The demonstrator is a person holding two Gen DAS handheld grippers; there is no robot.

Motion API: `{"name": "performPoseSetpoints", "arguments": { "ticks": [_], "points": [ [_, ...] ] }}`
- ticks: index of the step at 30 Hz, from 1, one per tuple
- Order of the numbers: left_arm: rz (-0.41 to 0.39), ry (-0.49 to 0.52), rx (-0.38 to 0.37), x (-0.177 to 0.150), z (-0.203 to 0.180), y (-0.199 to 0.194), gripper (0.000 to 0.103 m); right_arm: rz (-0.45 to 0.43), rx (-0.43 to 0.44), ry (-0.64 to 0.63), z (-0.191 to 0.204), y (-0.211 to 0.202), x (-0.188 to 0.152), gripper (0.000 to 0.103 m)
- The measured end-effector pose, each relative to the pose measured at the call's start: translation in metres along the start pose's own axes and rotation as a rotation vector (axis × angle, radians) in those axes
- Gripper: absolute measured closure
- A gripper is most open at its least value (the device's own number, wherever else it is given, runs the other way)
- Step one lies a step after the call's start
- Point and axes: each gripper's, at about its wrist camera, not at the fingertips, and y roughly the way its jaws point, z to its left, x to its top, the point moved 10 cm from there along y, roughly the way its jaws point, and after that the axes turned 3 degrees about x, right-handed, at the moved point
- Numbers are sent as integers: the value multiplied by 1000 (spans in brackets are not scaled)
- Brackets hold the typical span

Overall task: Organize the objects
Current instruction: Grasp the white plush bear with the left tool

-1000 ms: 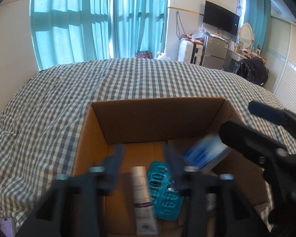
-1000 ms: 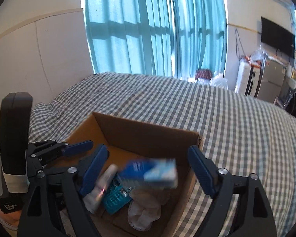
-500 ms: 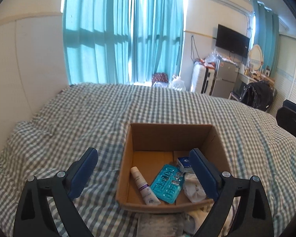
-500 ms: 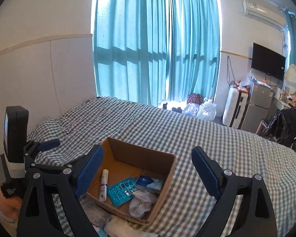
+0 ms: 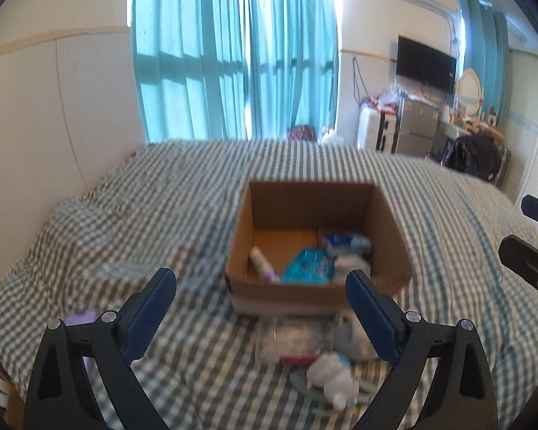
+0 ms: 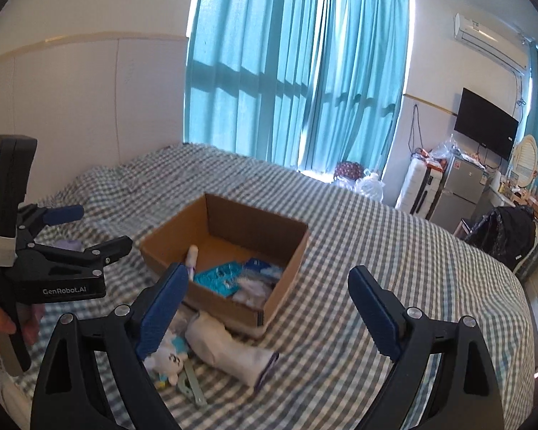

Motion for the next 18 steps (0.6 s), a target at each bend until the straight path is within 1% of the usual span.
{"name": "performPoseSetpoints", "arguments": {
  "ticks": [5,6,8,13,16,18],
  "points": [
    [106,6,-9,-56,-16,25,5,79,-12,33,-1,25,-54,12],
    [117,6,-9,-64,-18,27,5,102,-11,49,-2,31,-70,12],
    [126,4,0,-81,-22,32,5,133,-13,66,-4,41,-89,12],
    [171,12,-25,-108,-35,41,5,209,4,114,-5,60,-135,12],
    [195,14,-63,-119,-46,43,5,248,7,126,-7,66,-153,12],
    [209,35,-89,-125,-56,44,5,263,17,137,-7,66,-161,12]
  ]
}}
